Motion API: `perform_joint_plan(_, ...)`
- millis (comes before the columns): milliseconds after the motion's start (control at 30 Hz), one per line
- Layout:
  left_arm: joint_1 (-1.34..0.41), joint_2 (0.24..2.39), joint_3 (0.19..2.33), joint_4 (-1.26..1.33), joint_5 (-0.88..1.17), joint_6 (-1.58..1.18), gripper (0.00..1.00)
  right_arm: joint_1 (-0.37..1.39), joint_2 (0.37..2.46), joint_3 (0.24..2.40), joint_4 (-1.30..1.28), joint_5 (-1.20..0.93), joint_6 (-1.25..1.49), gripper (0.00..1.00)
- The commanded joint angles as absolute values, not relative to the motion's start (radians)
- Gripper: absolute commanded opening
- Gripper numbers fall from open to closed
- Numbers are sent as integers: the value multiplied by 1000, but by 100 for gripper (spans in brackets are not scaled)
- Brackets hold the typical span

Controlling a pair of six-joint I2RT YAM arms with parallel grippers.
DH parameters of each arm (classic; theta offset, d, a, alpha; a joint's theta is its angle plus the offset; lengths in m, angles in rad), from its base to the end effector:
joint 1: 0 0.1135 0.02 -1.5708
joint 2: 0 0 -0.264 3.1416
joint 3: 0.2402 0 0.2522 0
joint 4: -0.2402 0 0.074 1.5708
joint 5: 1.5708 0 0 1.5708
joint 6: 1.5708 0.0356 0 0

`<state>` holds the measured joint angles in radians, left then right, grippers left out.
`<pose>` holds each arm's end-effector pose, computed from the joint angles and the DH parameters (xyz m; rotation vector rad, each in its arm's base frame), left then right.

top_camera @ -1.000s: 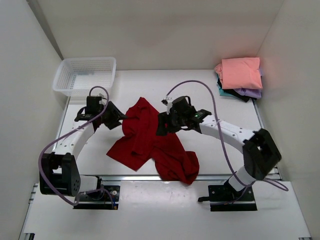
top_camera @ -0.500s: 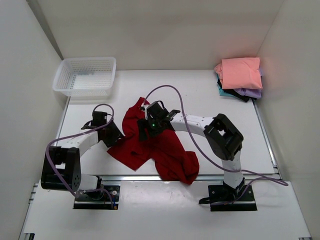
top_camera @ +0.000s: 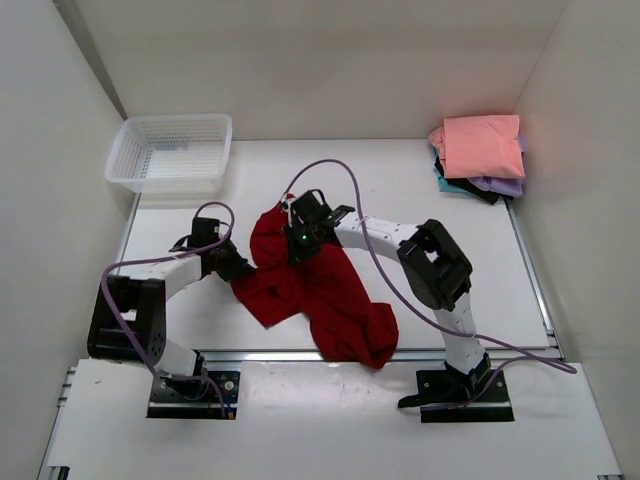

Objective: Fold and stack the t-shirts
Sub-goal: Flatten out the tshirt

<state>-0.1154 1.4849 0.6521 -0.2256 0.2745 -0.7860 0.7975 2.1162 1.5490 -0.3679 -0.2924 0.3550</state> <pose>0.2568 -0.0395 0.1413 -0.8036 2.6059 -0.6498 0.3139 0.3363 0.1712 -0.7068 2.5573 0.8023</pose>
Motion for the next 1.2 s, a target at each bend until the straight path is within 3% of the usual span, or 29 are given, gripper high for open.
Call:
perform_joint_plan(0, -127, 1343, 722, -297, 241, -789, 0, 720, 1961, 1635, -471, -144, 252, 1)
perform_joint_plan(133, -126, 1252, 875, -417, 186, -787, 0, 614, 1810, 1686, -572, -8, 164, 0)
perform_joint_plan(333, -112, 1203, 1003, -463, 176, -807, 0, 462, 1646, 1660, -577, -124, 98, 1)
perform_joint_plan(567, -130, 1157, 1152, -486, 309, -787, 0, 443, 1407, 1572, -592, 274, 51, 0)
perform_joint_plan(833, -293, 1086, 1215, -422, 538, -729, 0, 245, 1181, 1609, -477, 492, -102, 0)
perform_joint_plan(1000, -393, 1066, 1264, -287, 699, -762, 0, 218, 1155, 1650, -338, 604, -185, 0)
perform_joint_plan(1167, -348, 1037, 1246, 89, 819, -1035, 0, 215, 1256, 1811, -206, 591, -267, 0)
